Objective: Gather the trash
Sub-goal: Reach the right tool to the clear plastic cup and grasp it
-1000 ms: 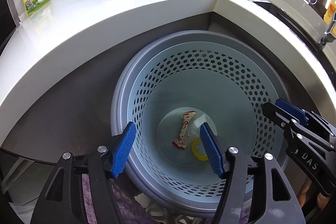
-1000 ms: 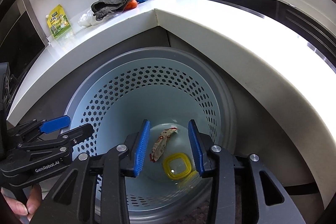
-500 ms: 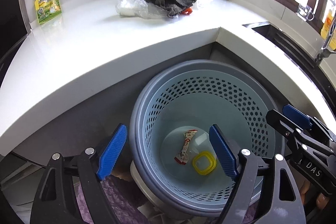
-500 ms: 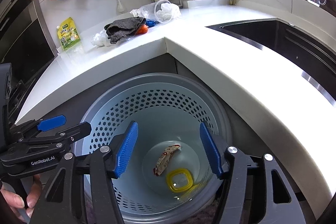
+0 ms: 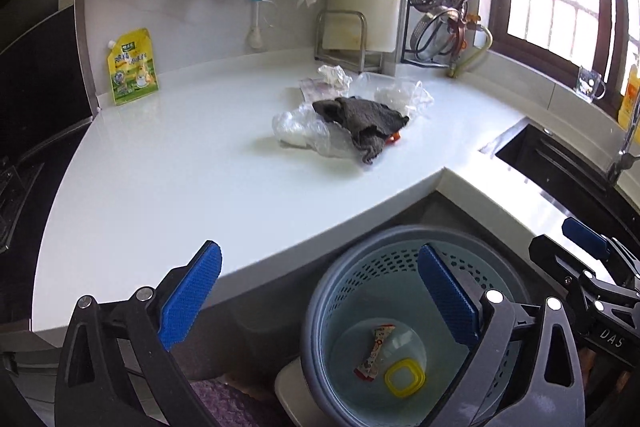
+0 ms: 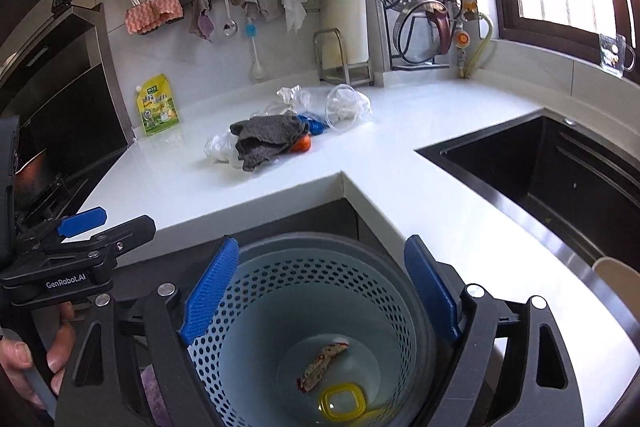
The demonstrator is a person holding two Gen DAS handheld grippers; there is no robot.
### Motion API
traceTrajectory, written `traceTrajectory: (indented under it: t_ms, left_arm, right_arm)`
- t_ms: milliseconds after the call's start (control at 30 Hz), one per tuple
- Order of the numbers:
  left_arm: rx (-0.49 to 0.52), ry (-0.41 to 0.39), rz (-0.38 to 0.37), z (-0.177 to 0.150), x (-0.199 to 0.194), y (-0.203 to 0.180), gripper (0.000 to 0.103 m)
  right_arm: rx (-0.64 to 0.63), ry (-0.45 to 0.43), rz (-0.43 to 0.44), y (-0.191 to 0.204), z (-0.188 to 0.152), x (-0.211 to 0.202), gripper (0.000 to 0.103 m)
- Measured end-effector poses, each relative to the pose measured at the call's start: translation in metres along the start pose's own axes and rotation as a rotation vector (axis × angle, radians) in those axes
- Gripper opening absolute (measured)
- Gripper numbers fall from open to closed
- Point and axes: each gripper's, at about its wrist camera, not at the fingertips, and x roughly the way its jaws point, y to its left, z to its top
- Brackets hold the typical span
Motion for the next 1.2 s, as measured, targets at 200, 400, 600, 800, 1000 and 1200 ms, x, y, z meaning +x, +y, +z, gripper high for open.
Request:
traceTrajectory:
  t_ms: [200, 400, 600, 800, 1000, 1200]
  left_arm:
    - [-0.027, -0.048, 0.043, 0.029, 0.010, 0.014, 0.097]
    - [-0.041, -0.067, 0.080, 0.054, 0.031, 0.019, 0.097]
    - [-0.062, -0.055, 0.107, 0.071, 0.053, 0.018, 0.097]
    - [-0.081, -0.006, 0.115, 0.079, 0.078, 0.012, 0.097]
    - [-0.083, 0.026, 0.115, 0.079, 0.094, 0.007, 0.097]
    - [-0.079, 0.053, 0.119, 0.077, 0.106, 0.004, 0.097]
  right_arm:
    - [-0.016, -0.039, 0.018, -0.005, 0.041, 0.019, 0.083]
    - [-0.055, -0.044, 0.024, -0.013, 0.083, 0.055, 0.083]
    - [-0.185, -0.009, 0.030, -0.007, 0.122, 0.099, 0.083]
    - [-0.233, 0.073, 0.078, -0.009, 0.153, 0.159, 0.083]
    - [-0.309, 0.114, 0.087, -0.005, 0.166, 0.203, 0.082]
    - [-0.357, 0.145, 0.090, 0.001, 0.177, 0.233, 0.082]
